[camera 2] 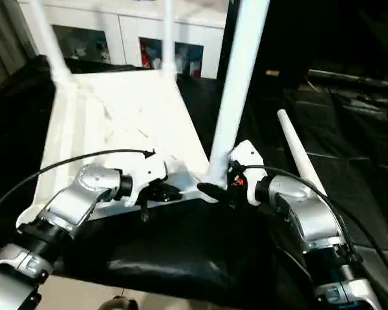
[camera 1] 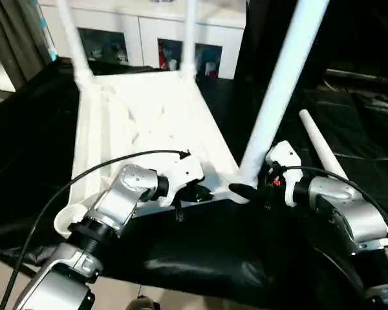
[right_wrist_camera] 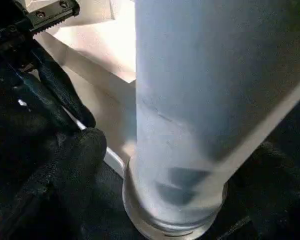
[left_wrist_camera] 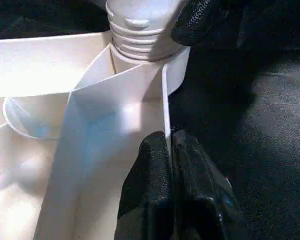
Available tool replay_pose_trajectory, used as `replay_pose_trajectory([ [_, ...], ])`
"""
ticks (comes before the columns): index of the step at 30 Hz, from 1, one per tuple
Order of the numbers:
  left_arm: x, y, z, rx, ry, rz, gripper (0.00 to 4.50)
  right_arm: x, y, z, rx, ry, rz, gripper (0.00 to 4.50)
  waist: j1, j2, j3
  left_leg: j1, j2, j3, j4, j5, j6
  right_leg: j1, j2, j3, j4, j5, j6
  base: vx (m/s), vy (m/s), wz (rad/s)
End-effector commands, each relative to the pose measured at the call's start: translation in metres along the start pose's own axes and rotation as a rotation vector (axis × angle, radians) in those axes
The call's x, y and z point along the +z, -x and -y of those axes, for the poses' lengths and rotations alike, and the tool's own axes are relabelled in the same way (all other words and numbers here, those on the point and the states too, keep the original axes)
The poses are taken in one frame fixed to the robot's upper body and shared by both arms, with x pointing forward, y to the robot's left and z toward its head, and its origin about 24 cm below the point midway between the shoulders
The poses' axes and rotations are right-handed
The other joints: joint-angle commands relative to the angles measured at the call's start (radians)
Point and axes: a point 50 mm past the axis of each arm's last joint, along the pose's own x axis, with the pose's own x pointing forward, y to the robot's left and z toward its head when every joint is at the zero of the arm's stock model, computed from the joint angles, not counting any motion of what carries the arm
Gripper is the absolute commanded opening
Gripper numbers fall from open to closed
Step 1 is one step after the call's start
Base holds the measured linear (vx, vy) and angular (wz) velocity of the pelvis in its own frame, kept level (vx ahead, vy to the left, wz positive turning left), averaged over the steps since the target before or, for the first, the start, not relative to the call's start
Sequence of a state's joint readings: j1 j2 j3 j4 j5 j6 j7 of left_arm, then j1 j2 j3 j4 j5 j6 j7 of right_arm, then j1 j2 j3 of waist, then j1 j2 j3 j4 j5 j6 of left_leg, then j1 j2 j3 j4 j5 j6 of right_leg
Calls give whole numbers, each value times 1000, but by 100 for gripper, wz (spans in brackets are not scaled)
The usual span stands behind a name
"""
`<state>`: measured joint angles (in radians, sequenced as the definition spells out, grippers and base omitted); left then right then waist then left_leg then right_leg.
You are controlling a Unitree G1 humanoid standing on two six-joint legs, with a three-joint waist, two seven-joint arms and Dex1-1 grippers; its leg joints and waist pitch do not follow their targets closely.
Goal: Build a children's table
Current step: Rotate leg to tighten
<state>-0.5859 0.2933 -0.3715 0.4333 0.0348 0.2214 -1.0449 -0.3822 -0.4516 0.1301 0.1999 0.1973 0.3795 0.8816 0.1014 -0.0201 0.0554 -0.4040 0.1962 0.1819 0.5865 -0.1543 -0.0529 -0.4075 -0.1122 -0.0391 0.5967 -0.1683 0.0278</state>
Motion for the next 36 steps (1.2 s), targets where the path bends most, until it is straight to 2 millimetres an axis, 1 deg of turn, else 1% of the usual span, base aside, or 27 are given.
replay_pose_trajectory([
  [1,23,-3,4,-39,-77,66,0,-1,1,1,0,17,-21,410,-5,-2,-72,35,27,-3,-78,-301,-17,36,-22,20,-64,-227,-194,0,0,0],
  [3,22,-2,4,-37,-77,63,0,-2,1,1,-6,12,-25,375,-5,-1,-73,34,27,-2,-76,-277,-10,36,-21,20,-60,-193,-201,0,0,0],
  [5,22,-2,4,-36,-75,63,0,-2,2,2,-10,7,-26,372,-5,-1,-75,33,26,-1,-73,-250,-2,39,-21,19,-56,-156,-211,0,0,0],
  [6,22,-2,4,-36,-74,62,0,-3,2,2,-9,7,-29,364,-5,-1,-77,33,25,0,-71,-232,4,40,-20,19,-53,-130,-217,0,0,0],
  [7,22,-2,4,-36,-74,62,0,-4,2,2,-9,7,-32,339,-5,-2,-77,31,24,0,-70,-222,9,41,-19,19,-51,-114,-222,0,0,0],
  [8,22,-2,4,-36,-74,62,0,-4,2,2,-9,7,-32,333,-4,-1,-77,32,24,0,-69,-218,11,42,-19,18,-50,-108,-224,0,0,0],
  [10,22,-2,3,-34,-71,61,0,-6,2,2,-10,-6,-34,319,-4,0,-77,33,24,1,-68,-217,16,42,-20,19,-51,-108,-231,0,0,0],
  [11,21,-2,3,-33,-71,61,0,-7,2,2,-11,-13,-32,319,-4,0,-77,33,24,1,-68,-220,16,42,-19,19,-51,-111,-231,0,0,0],
  [13,21,-2,3,-33,-70,60,0,-8,1,1,-12,-18,-31,294,-4,1,-76,35,25,1,-70,-238,11,41,-19,19,-53,-131,-229,0,0,0],
  [14,21,-1,3,-33,-69,59,0,-8,1,1,-11,-19,-33,294,-4,1,-76,34,25,0,-70,-242,9,41,-20,19,-54,-135,-228,0,0,0],
  [18,21,-1,3,-30,-69,57,0,-10,1,1,-7,-19,-41,258,-3,0,-76,34,25,0,-70,-246,3,42,-20,19,-54,-141,-223,0,0,0],
  [30,20,0,1,-20,-60,54,0,-14,1,0,2,-31,-49,251,-3,0,-78,34,24,1,-67,-225,13,43,-19,18,-50,-118,-231,0,0,0],
  [32,20,0,-1,1,-46,54,0,-15,0,1,-25,-50,-45,251,-3,1,-78,35,24,0,-67,-226,11,43,-19,18,-50,-117,-232,0,0,0],
  [33,20,-2,-5,46,-25,51,0,-17,-3,3,-77,-78,-40,251,-4,0,-78,34,24,1,-66,-226,12,42,-19,19,-49,-115,-233,0,0,0],
  [35,20,-4,-10,105,0,46,0,-20,-7,6,-143,-118,-36,251,-6,1,-73,34,23,1,-70,-256,0,39,-20,18,-55,-163,-229,0,0,0],
  [36,20,-7,-14,154,24,38,0,-23,-11,7,-205,-160,-36,251,-9,-3,-72,36,23,0,-72,-289,-14,38,-20,18,-60,-216,-216,0,0,0],
])
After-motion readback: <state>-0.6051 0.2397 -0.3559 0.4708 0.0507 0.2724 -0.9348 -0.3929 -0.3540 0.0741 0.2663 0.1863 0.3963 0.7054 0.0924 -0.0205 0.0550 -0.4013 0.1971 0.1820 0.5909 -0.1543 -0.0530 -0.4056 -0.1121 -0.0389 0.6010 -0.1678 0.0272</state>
